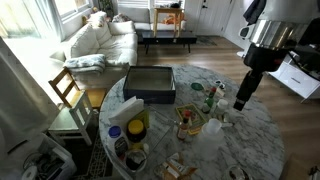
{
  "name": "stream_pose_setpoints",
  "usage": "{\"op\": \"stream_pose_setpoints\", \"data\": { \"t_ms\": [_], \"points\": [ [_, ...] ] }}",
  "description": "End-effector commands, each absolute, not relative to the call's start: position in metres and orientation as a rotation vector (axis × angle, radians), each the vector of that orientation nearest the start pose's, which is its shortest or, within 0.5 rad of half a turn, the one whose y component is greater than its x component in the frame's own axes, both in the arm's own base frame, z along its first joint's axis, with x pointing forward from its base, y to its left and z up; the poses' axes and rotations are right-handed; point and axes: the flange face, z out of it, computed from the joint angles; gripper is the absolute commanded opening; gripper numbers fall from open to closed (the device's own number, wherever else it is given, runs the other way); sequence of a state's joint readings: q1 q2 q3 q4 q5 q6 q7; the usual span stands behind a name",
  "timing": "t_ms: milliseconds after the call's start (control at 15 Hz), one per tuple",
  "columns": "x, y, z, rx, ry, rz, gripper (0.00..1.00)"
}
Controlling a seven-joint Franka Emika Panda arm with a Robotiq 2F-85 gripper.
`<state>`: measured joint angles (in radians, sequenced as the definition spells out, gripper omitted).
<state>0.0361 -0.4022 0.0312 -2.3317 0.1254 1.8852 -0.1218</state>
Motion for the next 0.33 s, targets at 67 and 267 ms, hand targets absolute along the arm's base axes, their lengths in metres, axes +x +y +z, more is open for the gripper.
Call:
{"op": "stream_pose_setpoints", "data": {
  "t_ms": [67,267],
  "points": [
    [0.4223,0.0364,0.4949,-3.022,-0.234,0.050,1.00],
    [0.4223,0.0358,0.4950,-3.021,-0.238,0.049,1.00]
  ]
}}
